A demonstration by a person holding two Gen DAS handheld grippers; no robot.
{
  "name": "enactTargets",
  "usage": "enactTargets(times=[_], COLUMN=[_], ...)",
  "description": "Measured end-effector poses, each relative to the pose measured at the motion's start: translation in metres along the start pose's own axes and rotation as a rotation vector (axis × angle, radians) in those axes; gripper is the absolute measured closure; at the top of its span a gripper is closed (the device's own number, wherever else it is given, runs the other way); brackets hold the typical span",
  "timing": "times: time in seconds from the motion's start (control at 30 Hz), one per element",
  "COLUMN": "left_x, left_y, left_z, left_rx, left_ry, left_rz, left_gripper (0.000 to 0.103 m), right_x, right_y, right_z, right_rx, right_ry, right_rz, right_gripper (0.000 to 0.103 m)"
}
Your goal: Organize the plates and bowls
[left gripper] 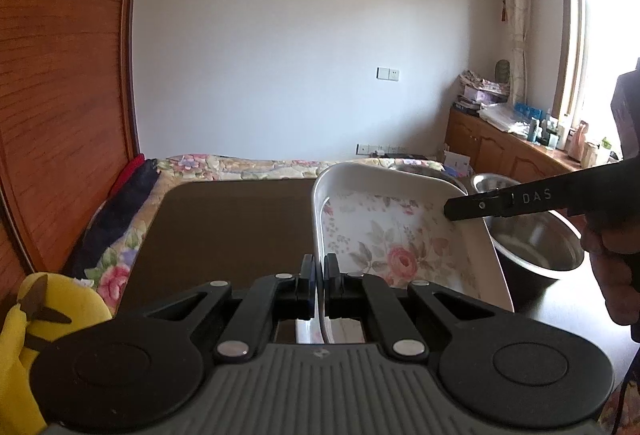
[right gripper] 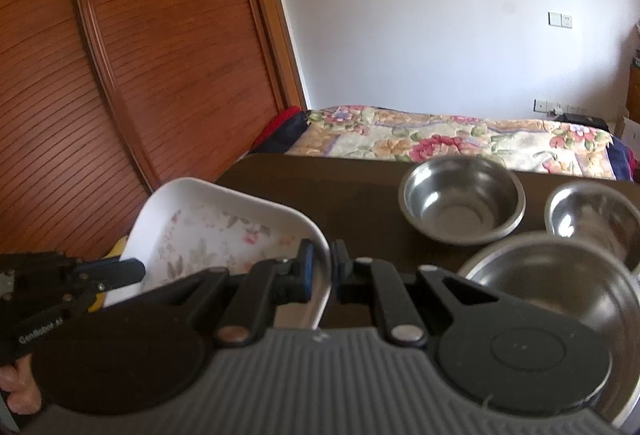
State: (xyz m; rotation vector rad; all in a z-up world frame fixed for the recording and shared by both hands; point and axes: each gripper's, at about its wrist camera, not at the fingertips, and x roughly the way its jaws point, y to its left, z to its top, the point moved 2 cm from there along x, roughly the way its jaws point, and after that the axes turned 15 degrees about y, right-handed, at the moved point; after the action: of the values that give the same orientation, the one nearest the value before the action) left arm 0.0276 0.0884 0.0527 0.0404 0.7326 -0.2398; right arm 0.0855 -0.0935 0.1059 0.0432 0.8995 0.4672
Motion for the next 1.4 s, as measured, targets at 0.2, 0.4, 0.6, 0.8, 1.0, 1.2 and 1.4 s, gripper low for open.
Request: enactTargets(times=[0.2,0.4,0.6,0.8,1.0,1.2,1.4], left_x=[0.008,0.014,0.02,0.03,0.037,0.042,0.042], left_y=[0.001,-0.001,0.0,-0.001,0.0,0.001,-0.003], left_z=[-0.012,-0.018,-0.021,-0.022,-0.026,-0.028,-0.032], left_rx=[-0.009,-0.007,-0.012,-0.027,-0.033,-0.04,-0.033], left_ry=[0.032,0.05,0.065,0.085,0.098,0.102,0.094], left_rz=[-0.006,-0.008,-0.006,0.006,0.01,0.013,0.037], left_gripper=[0.085,0.084,0.084,0.083,0.083,0.083,0.083], right_x=[0.001,0.006,0.008,0.016,0.024,0.029,0.032], right_y=[-0.002,-0.001,-0.001,-0.002,0.001,0.004,0.006], right_z=[-0.024,-0.037,-0.042,-0.045,-0.048,-0.051,-0.051], right_rx=[0.014,0.019,0.02,0.031,0.022,0.023,0.031], right_ry=[0.021,0.031,0.032,0.034,0.038,0.048,0.043], right_rz=[0.002,-0.004,-0.008,-0.015,-0.04,-0.051,-0.054], right_gripper=[0.092,0.092,0.092,0.092,0.092,0.092,0.092])
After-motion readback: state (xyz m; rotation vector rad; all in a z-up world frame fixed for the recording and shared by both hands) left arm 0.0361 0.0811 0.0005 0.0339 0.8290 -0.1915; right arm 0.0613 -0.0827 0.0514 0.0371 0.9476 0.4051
